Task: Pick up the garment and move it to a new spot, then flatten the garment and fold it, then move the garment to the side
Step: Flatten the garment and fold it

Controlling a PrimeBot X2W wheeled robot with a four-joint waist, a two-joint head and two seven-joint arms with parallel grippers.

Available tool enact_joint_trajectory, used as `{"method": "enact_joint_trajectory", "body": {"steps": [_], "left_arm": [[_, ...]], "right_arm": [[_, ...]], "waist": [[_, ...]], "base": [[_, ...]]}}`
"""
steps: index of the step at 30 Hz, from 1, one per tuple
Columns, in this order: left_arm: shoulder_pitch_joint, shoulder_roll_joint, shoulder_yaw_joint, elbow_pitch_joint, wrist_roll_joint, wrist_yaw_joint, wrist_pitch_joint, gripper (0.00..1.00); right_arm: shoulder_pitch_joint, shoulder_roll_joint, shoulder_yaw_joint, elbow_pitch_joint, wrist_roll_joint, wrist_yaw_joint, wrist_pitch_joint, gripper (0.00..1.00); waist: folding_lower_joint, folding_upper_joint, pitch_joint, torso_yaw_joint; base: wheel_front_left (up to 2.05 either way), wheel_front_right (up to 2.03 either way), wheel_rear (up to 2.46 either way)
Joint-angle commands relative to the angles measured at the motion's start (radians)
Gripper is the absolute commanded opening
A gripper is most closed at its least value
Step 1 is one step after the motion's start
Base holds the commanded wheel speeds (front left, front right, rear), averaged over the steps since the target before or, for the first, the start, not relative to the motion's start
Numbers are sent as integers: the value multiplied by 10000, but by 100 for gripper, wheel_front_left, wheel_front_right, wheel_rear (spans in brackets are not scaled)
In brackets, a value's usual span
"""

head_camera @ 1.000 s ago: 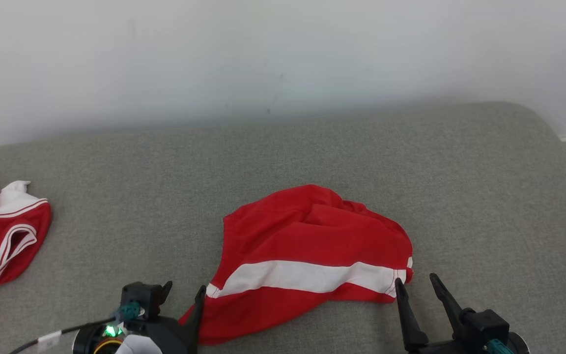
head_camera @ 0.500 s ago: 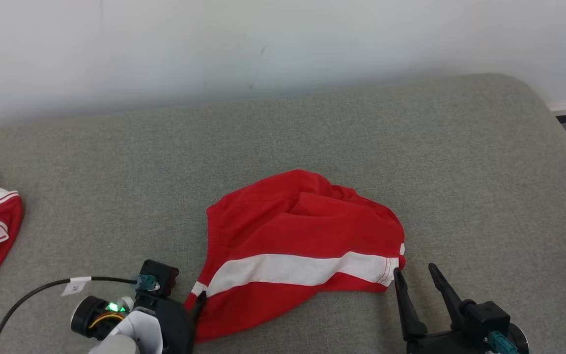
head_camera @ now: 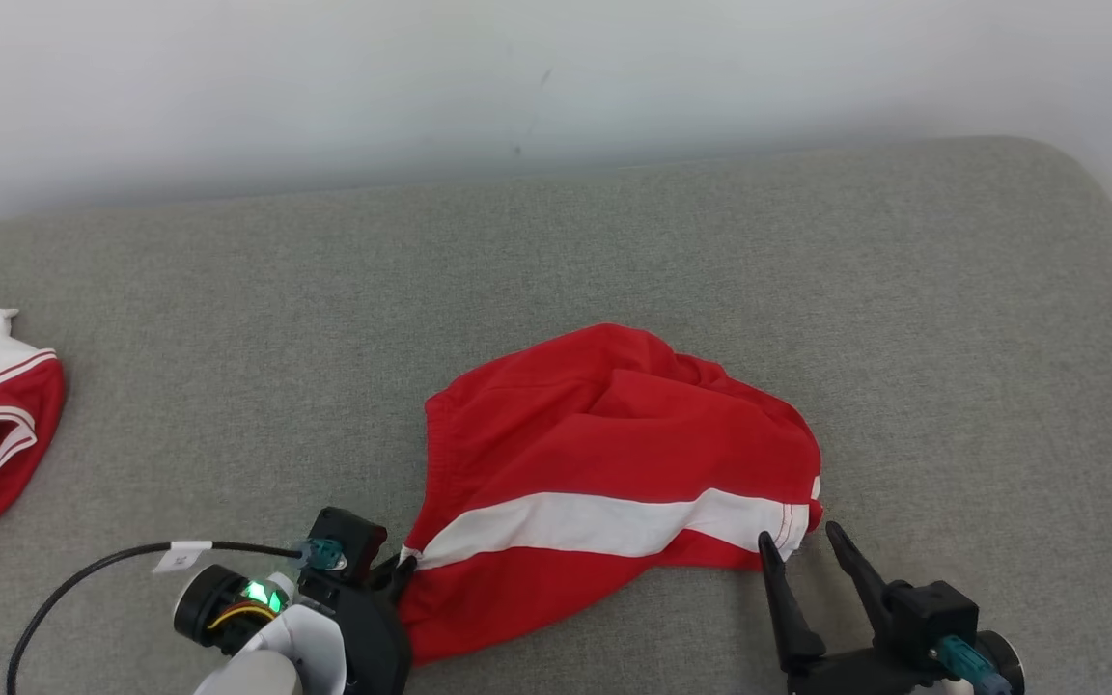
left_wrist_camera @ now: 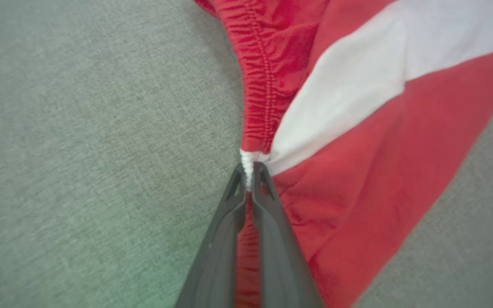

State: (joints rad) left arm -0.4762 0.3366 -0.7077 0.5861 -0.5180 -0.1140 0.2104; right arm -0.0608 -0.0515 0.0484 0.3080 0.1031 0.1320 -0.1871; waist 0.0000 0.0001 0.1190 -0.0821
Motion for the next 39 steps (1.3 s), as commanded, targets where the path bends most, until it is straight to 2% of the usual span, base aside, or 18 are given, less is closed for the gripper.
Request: {"method": "enact_joint_trajectory", "body": {"steps": [1,8,14,19,23,24,25,26,27,28,32,39], "left_arm": [[147,31,34,85,99,126,-87,0],[984,-255,399,-462,-30,1154,-1182,0],[1322,-304,384,-923,-111,1315,-1437,0],[1190,-399,289,-1009,-129,1260,-1411,0],[1071,-453,235,-1023,-140,1246,-1427,0],[1052,-454,230,-1023,-148,1244,-1436,0],[1031,-454,224,-1031,-157,1230,-1458,0],[1016,-448,229,-1037,-164,1225,-1491,0],[1021,-447,246,-1036,-184,1223,-1537,0],[1026,-452,295,-1063,-202,1233,-1632,0],[1170,-570,687,-1256,-618,1226,-2213,0],[1430,-920,2029,-1974,-2130,842,-3437,0]], "right_arm": [[-66,24,59,-7,-40,-24,84,100],[-41,22,180,-144,-64,-24,1480,100],[-191,12,-335,-190,-374,-26,2058,100],[-306,29,-826,-56,-495,-24,2326,100],[-354,27,-488,-61,-278,-24,2279,100],[-370,21,-425,-36,-210,-24,2292,93],[-377,22,-383,-15,-196,-24,2309,60],[-381,22,-333,-2,-164,-24,2318,45],[-385,22,-268,-1,-113,-24,2305,5],[-389,22,-221,-28,-103,-24,2237,0],[-318,26,-167,-284,-41,-24,1934,0],[-433,21,-422,-1159,470,-24,1279,0]], "waist": [[0,-1,37,41],[0,-1,234,246],[0,-1,340,512],[0,-1,296,648],[0,-1,259,660],[0,-1,254,651],[0,-1,247,635],[0,-1,238,619],[0,-1,226,602],[0,-1,212,584],[0,-1,94,527],[0,-1,-125,459]], "base": [[0,0,0],[0,0,0],[0,0,0],[0,0,0],[0,0,0],[0,0,0],[0,0,0],[0,0,0],[0,0,0],[0,0,0],[0,0,0],[0,0,0]]}}
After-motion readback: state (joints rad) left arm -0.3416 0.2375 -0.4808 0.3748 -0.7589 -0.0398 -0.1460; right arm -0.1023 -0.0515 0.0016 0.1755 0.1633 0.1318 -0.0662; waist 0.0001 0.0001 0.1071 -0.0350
